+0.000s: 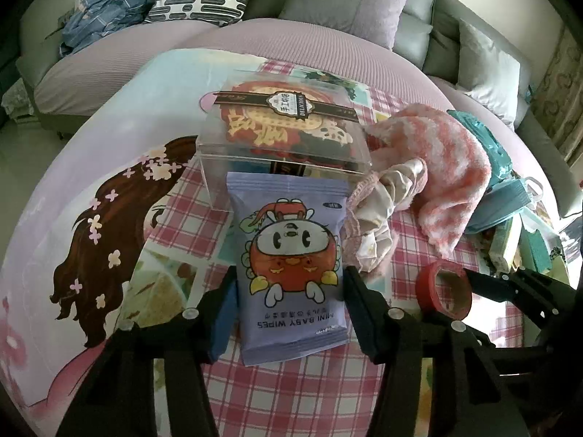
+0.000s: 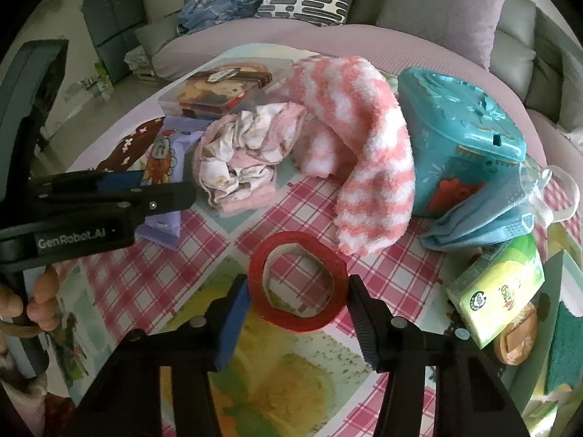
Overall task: Organize soft objects
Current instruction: 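Grasp the purple baby-wipes pack with the left gripper while the right grasps the red tape ring, then carry the wipes pack with the left gripper while the right carries the red ring toward the tray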
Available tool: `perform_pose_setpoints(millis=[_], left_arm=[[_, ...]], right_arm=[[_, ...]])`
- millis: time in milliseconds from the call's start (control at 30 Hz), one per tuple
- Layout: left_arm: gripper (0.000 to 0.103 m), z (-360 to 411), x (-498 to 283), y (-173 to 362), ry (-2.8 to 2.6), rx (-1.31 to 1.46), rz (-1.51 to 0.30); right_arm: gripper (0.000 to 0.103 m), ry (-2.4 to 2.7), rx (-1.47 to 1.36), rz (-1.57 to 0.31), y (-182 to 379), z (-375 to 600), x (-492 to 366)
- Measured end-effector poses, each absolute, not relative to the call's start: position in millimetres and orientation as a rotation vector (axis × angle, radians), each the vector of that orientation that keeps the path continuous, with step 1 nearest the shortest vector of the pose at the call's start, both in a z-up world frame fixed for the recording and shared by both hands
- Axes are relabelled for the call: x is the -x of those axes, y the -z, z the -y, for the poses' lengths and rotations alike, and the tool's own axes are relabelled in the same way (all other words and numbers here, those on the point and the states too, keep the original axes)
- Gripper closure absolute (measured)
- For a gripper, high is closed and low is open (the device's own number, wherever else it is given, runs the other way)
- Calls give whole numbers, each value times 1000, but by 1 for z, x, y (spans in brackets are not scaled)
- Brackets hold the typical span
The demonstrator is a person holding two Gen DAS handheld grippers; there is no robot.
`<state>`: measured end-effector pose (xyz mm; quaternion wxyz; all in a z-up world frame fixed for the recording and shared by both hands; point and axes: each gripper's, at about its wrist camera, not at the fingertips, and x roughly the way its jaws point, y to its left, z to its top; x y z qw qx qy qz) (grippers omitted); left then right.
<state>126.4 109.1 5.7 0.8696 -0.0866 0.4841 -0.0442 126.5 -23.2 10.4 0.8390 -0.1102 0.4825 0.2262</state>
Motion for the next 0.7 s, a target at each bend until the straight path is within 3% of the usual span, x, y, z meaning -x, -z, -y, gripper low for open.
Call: perform_pose_setpoints(millis=[700], left_arm=[[48,-112,-88,-32,89,183,-1021]], right_arm=[[47,-411,154,-991,-64,66,-78]])
